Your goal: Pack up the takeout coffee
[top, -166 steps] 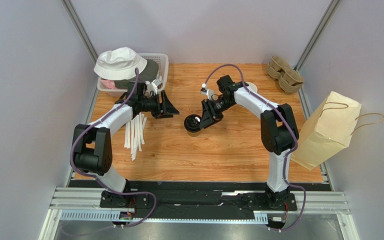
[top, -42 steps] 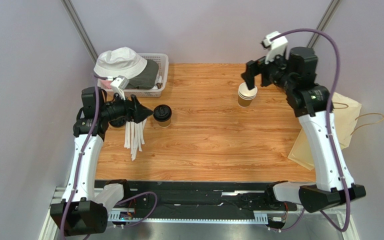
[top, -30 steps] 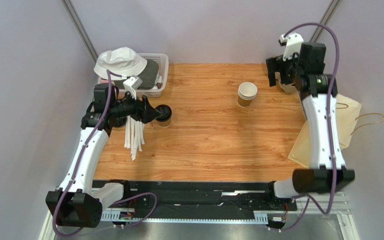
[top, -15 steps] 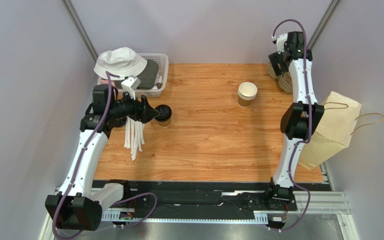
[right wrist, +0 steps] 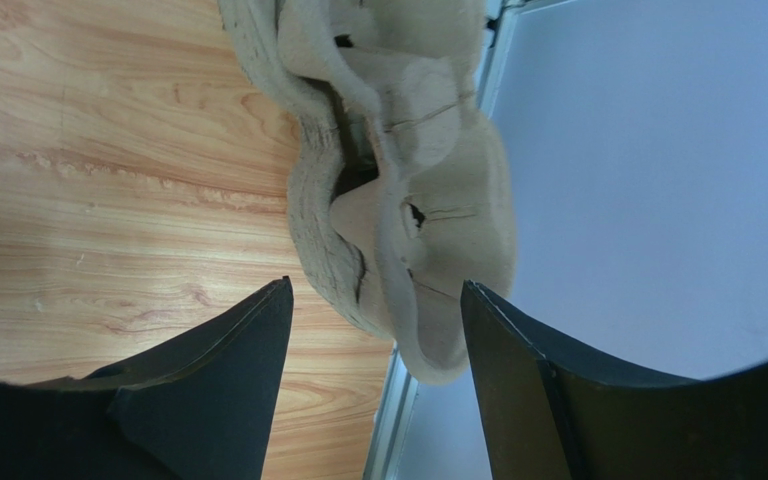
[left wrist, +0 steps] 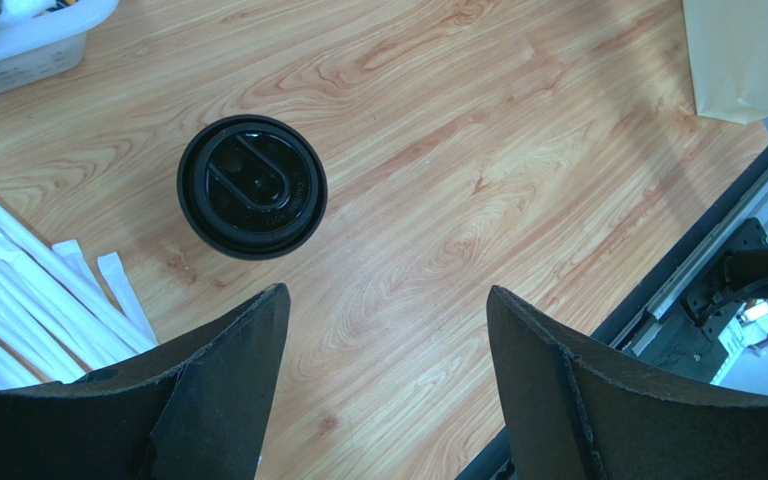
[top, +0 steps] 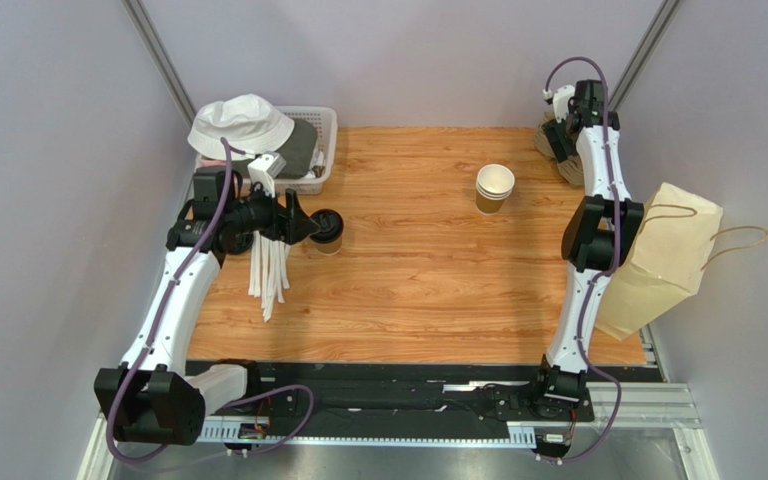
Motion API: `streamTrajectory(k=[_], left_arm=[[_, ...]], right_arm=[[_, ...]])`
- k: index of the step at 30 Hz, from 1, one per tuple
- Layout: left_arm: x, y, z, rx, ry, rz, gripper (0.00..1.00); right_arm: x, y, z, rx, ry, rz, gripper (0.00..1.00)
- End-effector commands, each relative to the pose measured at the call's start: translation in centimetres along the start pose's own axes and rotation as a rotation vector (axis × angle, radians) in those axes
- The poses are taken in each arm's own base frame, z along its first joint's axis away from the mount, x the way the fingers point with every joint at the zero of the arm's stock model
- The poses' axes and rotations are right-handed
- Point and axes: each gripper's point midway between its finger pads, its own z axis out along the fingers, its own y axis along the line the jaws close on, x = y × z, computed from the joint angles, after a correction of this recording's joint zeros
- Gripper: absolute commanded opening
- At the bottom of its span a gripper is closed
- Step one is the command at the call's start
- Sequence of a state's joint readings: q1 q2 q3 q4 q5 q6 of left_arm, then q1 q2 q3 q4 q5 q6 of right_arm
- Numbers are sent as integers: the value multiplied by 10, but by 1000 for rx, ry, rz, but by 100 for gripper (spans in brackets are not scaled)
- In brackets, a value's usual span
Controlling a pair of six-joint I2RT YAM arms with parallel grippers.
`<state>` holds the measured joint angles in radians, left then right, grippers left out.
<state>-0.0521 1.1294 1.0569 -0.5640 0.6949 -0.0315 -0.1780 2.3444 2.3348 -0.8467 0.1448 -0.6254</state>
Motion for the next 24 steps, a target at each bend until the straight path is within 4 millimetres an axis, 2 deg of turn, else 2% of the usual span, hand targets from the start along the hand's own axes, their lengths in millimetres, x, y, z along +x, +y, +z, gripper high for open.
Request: streamTrajectory(k=[1,7,13,16,18,19,23,24], left_arm=[[-15,0,0,3,-17,48,80],[-13,3,5,8,-2,35,80],[-10,2,5,10,6,28,80],[-10,2,4,9,6,30,80],[-9,2,3,7,8,27,80],[-9,1,3,7,6,28,80],[-9,0,0,6,5,29,80],[-8,-1,0,7,5,29,80]], right_arm=[[-4,-7,8,-8,-47,18,66],[2,2,19,-50,-44,16,57],[2,5,19,-77,-58,10,37],[1,2,16,-79,-66,7,27],[-2,-1,10,-74,-76,7,15],[-3,-2,8,-72,-79,5,2],[-9,-9,-5,-56,-98,-3,0],[-14,-14,-15,-43,-117,0,0]])
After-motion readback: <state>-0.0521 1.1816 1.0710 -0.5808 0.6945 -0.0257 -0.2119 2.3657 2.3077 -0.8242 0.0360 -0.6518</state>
